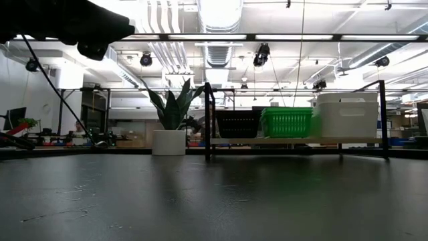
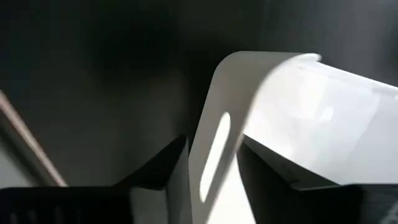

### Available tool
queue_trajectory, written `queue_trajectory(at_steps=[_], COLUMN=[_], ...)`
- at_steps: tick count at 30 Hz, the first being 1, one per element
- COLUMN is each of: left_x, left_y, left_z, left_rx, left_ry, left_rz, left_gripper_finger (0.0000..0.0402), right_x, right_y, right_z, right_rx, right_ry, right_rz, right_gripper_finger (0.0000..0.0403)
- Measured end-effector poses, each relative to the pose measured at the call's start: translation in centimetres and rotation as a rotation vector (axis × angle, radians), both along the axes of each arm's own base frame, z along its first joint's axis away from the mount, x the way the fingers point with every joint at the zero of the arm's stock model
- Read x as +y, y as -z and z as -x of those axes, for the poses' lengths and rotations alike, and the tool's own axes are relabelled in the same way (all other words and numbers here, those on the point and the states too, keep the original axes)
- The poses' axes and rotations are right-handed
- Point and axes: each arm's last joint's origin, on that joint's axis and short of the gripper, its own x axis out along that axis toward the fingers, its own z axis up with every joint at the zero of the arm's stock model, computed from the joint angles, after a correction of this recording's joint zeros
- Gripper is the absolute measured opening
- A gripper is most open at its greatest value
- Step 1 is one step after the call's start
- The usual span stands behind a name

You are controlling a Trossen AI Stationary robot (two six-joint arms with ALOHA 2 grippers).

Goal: Stack baskets on shelf by color
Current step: Stack the white bin on the white bin on the shelf

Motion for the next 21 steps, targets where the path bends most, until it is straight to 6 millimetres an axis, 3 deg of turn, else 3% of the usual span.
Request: queue_trajectory(at_steps=[8,12,18,21], left_x=[0.0,0.0,0.0,0.0], left_y=[-0.1,-0.3,-0.3,-0.4], left_z=[0.1,0.0,0.0,0.0], left_rx=[-0.004,-0.008,-0.008,-0.012], left_ry=[0.001,0.002,0.000,0.000], left_rz=[-0.030,-0.051,-0.048,-0.050], left_gripper_finger=[0.0099,0.0099,0.0099,0.0099], right_x=[0.7,0.9,2.2,2.5], right_y=[1.9,1.5,-2.4,-5.3], right_z=[-0.7,-0.7,-1.8,-2.5], right_rx=[0.009,-0.006,-0.072,-0.187], right_ry=[-0.027,-0.027,-0.171,-0.251], right_rz=[0.003,-0.031,-0.183,-0.150], right_gripper_finger=[0.0028,0.0011,0.0008,0.0008])
